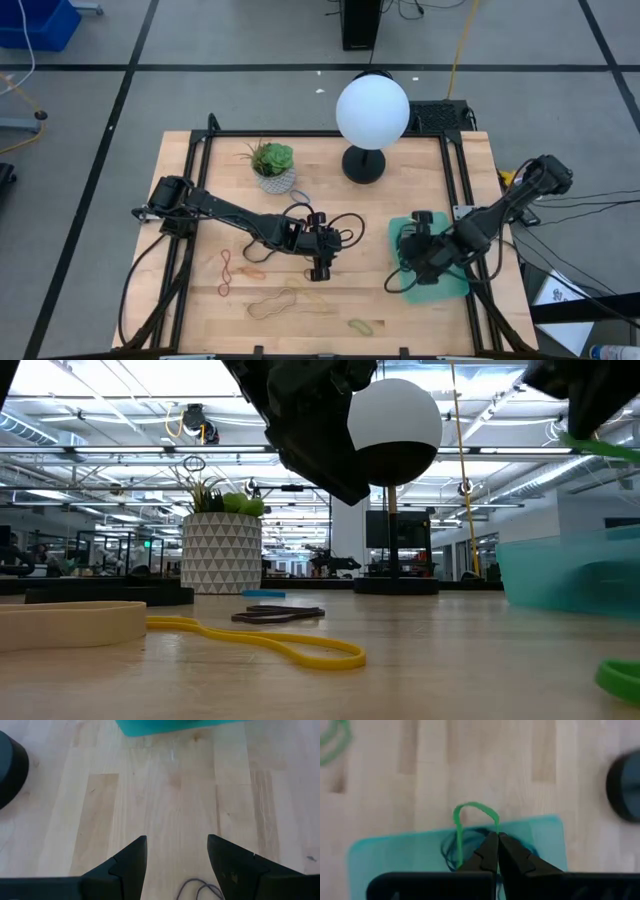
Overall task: Pick and place rubber bands into bin
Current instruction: Put the top green rubber band into the bin, then put the blue rubber band into the bin
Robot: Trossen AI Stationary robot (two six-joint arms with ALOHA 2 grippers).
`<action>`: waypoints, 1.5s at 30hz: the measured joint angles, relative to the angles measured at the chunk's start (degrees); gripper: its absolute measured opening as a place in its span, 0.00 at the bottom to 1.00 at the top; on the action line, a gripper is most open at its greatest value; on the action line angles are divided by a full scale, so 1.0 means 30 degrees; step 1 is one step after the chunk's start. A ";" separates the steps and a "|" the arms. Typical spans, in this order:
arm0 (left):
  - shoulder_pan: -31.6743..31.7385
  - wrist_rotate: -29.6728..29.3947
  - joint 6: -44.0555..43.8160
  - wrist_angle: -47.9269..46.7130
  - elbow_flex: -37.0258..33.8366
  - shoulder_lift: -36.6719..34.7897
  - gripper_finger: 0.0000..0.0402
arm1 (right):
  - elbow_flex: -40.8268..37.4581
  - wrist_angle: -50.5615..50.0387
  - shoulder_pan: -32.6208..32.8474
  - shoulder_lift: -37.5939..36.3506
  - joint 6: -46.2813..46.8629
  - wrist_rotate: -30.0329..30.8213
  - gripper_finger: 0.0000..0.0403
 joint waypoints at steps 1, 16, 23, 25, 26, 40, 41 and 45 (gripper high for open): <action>0.0002 0.0107 -0.0057 0.0000 0.0000 0.0000 0.53 | -0.0455 -0.0061 -0.0063 -0.0092 0.0305 -0.0062 0.00; 0.0029 0.0779 -0.0031 -0.0015 0.0000 0.0007 0.53 | -0.7153 0.3086 -0.1280 -0.0989 0.1913 -0.2057 0.00; 0.0029 0.0777 0.0091 -0.0007 0.0000 0.0007 0.53 | -0.7882 0.3218 -0.1593 -0.1035 0.1836 -0.2034 0.00; 0.0030 0.0778 0.0058 0.0005 0.0000 0.0007 0.53 | -0.7898 0.3239 -0.1590 -0.1042 0.1811 -0.2035 0.01; 0.0052 0.0779 0.0094 0.0015 0.0000 0.0007 0.53 | -0.7898 0.3254 -0.1586 -0.1042 0.1847 -0.2035 0.02; 0.1367 0.0772 0.0220 -0.0243 0.0000 0.0007 0.53 | -0.7898 0.2946 -0.1593 -0.2415 0.2946 -0.1995 0.32; 0.1484 0.0772 0.0358 -0.0435 0.0000 0.0007 0.53 | -0.7898 0.2912 -0.1593 -0.2786 0.3133 -0.1992 0.33; 0.2054 0.0779 0.2441 -0.2061 0.0000 0.0007 0.53 | -0.7898 0.2972 -0.1593 -0.4445 0.3423 -0.1847 0.37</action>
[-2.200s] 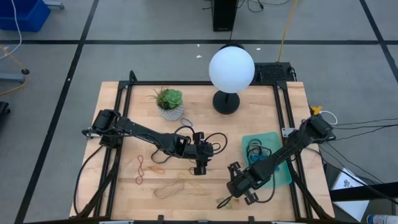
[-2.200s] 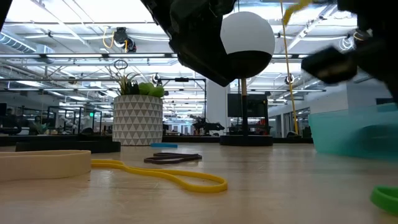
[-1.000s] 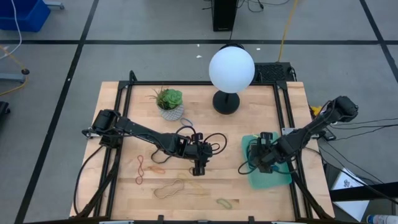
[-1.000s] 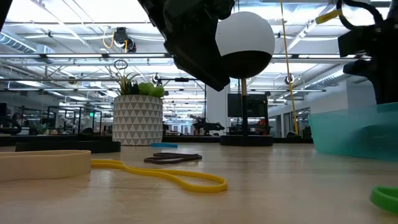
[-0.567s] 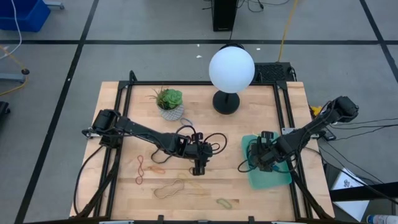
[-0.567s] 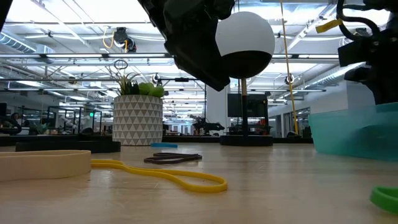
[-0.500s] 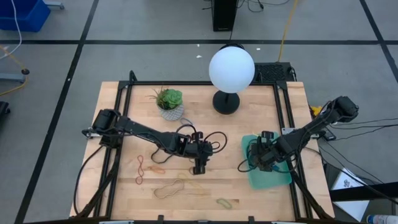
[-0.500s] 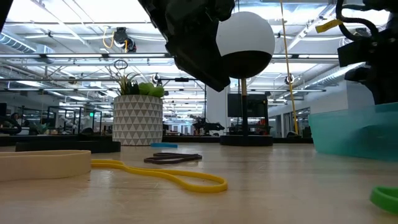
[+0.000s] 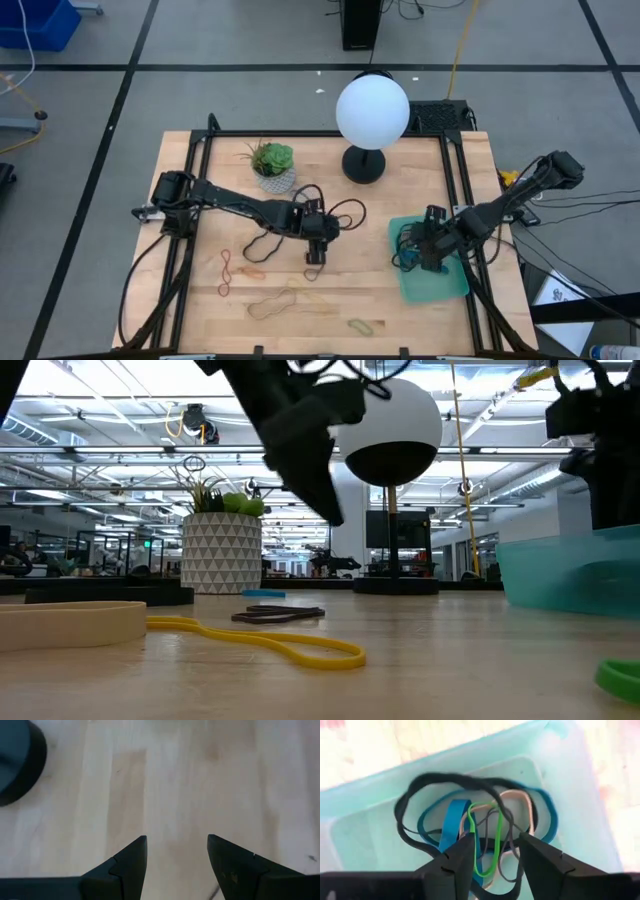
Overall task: Pick and place rubber bands into bin
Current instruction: Put the blue rubber band into the bin
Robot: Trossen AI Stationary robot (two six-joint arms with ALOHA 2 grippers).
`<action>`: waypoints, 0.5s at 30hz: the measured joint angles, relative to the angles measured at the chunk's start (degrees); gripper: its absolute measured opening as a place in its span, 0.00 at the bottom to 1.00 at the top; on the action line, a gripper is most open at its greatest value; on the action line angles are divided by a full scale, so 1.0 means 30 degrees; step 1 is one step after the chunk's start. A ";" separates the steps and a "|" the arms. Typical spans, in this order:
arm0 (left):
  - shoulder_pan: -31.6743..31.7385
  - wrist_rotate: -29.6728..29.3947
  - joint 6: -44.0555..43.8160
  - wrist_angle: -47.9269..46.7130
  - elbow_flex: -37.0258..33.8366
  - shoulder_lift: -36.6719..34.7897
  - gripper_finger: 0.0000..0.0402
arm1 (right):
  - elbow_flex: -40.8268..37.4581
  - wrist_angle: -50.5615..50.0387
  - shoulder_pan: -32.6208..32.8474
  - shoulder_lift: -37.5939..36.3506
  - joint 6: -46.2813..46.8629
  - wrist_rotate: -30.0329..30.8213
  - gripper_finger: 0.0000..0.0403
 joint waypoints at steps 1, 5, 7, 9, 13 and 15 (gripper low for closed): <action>0.0212 0.0000 0.0246 -0.0438 0.0000 0.0000 0.53 | 0.0000 0.0055 0.0000 -0.0391 0.0007 0.0281 0.38; 0.1350 -0.0369 -0.0307 -0.2076 0.0000 0.0000 0.53 | 0.0000 0.0457 0.0007 -0.1650 -0.0015 0.1173 0.38; 0.1943 -0.0401 -0.0696 -0.2792 0.0000 0.0000 0.53 | 0.0000 0.0609 0.0007 -0.2089 -0.0051 0.1452 0.38; 0.2538 -0.0415 -0.0818 -0.3299 0.0001 0.0000 0.53 | 0.0000 0.0827 0.0007 -0.2378 -0.0214 0.1452 0.38; 0.3674 -0.0340 0.0007 -0.4069 0.0007 0.0000 0.53 | 0.0000 0.1430 0.0007 -0.2615 -0.0730 0.1437 0.38; 0.4184 -0.0342 0.1058 -0.4241 0.0007 0.0000 0.53 | 0.0000 0.1542 0.0007 -0.2608 -0.0945 0.1437 0.38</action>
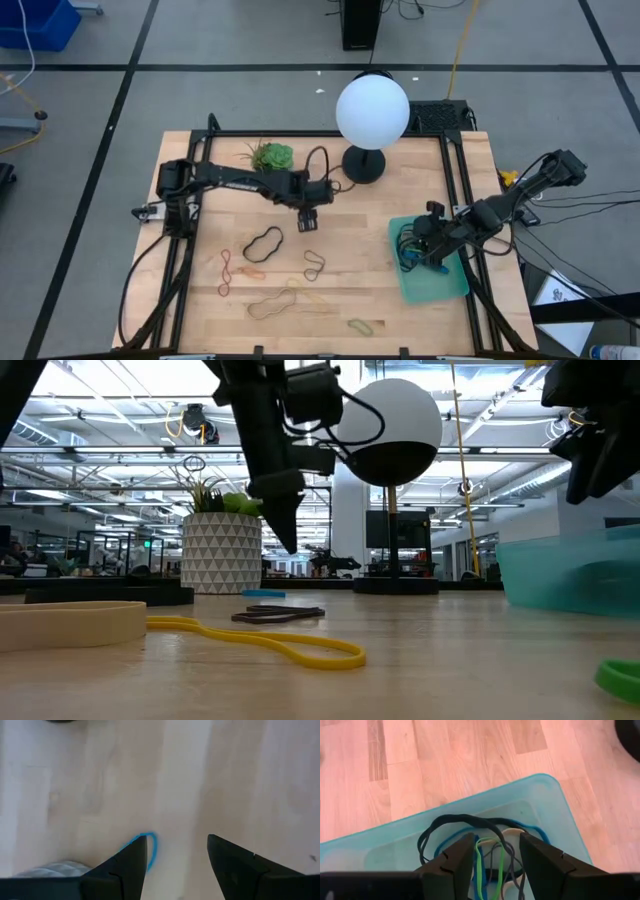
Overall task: Pick and place rubber bands into bin
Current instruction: Put the blue rubber band into the bin
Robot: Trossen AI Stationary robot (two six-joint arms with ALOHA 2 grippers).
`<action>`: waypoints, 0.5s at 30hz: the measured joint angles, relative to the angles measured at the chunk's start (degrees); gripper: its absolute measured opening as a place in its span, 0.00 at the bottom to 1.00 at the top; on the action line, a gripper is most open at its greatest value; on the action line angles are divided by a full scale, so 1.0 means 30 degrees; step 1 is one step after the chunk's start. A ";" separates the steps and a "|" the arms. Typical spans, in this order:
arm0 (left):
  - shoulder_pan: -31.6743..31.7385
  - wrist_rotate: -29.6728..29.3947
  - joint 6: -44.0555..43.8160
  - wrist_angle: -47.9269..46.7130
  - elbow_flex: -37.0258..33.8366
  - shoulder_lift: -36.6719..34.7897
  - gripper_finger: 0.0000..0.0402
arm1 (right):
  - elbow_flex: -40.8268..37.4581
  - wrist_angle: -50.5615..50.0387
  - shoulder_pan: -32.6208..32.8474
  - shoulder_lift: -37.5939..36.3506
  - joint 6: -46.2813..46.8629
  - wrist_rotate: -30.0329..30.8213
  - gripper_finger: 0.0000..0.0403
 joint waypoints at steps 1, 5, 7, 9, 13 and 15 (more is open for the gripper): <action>0.0249 0.0056 0.0542 -0.0135 -0.0001 0.0000 0.53 | 0.0000 0.0035 0.0000 0.0000 -0.0029 0.0000 0.38; 0.1266 0.1572 0.2030 -0.0281 -0.0069 0.0000 0.53 | 0.0000 0.0198 0.0000 0.0000 -0.0038 0.0000 0.38; 0.1714 0.2222 0.2514 -0.0219 -0.0330 0.0000 0.53 | 0.0000 0.0226 0.0000 0.0000 -0.0046 0.0000 0.38; 0.2096 0.2390 0.2832 -0.0165 -0.0737 0.0000 0.53 | 0.0000 0.0218 0.0000 0.0000 -0.0046 0.0000 0.38; 0.2650 0.2632 0.3282 0.1270 -0.1924 0.0000 0.53 | 0.0000 0.0219 0.0000 0.0000 -0.0053 0.0017 0.38; 0.2826 0.2663 0.3359 0.1636 -0.2424 0.0000 0.53 | 0.0000 0.0219 0.0000 0.0000 -0.0053 0.0022 0.38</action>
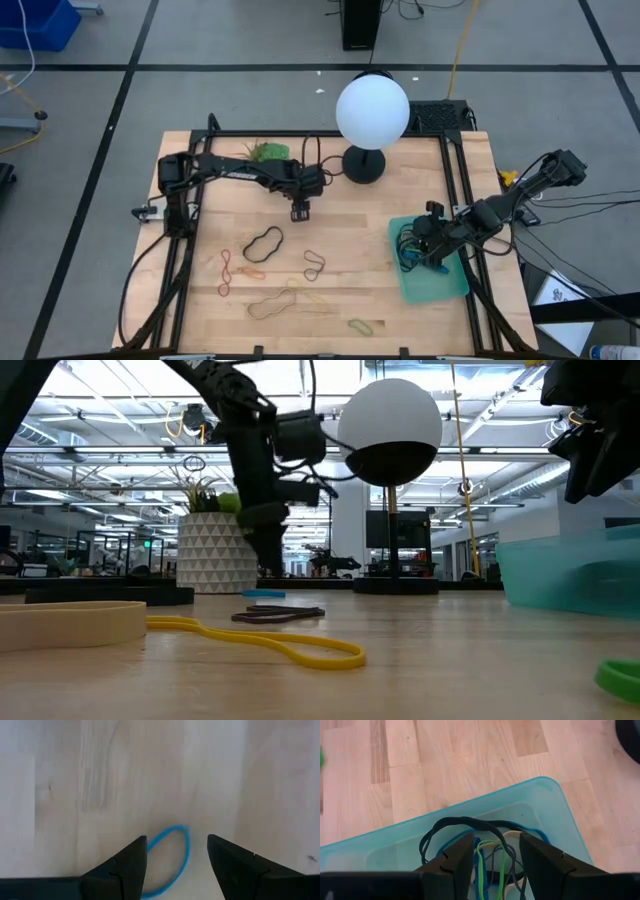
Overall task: Pick and place rubber bands into bin
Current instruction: Put the blue rubber band into the bin
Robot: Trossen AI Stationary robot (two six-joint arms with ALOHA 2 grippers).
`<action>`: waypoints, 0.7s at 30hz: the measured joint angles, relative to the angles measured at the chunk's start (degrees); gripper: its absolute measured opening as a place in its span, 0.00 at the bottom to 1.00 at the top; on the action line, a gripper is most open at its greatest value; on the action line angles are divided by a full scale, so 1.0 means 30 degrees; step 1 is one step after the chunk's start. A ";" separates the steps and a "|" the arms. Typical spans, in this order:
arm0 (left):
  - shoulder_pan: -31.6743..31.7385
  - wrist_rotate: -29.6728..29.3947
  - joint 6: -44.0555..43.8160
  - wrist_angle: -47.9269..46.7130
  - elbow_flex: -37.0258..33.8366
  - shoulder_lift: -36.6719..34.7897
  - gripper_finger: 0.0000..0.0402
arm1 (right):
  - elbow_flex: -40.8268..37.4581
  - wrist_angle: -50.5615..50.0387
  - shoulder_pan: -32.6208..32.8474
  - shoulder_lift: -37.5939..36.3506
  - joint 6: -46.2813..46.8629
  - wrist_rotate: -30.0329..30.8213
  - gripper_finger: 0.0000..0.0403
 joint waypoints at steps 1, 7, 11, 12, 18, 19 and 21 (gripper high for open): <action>0.0092 -0.0001 0.0001 0.0159 -0.0223 0.0000 0.53 | 0.0000 0.0000 0.0000 0.0000 0.0000 0.0007 0.38; 0.0234 0.0318 -0.0033 0.0549 -0.0702 0.0007 0.53 | 0.0007 -0.0006 0.0000 0.0000 -0.0079 0.0945 0.38; 0.0433 0.0634 -0.0286 0.0540 -0.0745 0.0015 0.53 | 0.0007 0.0136 0.0000 0.0000 -0.0523 0.0983 0.38; 0.0460 0.0750 -0.0301 0.0555 -0.0745 0.0015 0.53 | 0.0007 0.0293 0.0000 0.0000 -0.0605 0.0983 0.38; 0.0465 0.0863 -0.0198 0.0624 -0.0745 0.0015 0.53 | 0.0007 0.0678 0.0000 0.0000 -0.1068 0.0983 0.38; 0.0462 0.0867 0.0009 0.0661 -0.0745 0.0015 0.53 | 0.0007 0.0672 0.0000 0.0000 -0.1077 0.0981 0.38; 0.0456 0.0848 0.0654 0.0710 -0.0745 0.0015 0.53 | 0.0007 0.0675 0.0000 0.0000 -0.1071 0.0976 0.38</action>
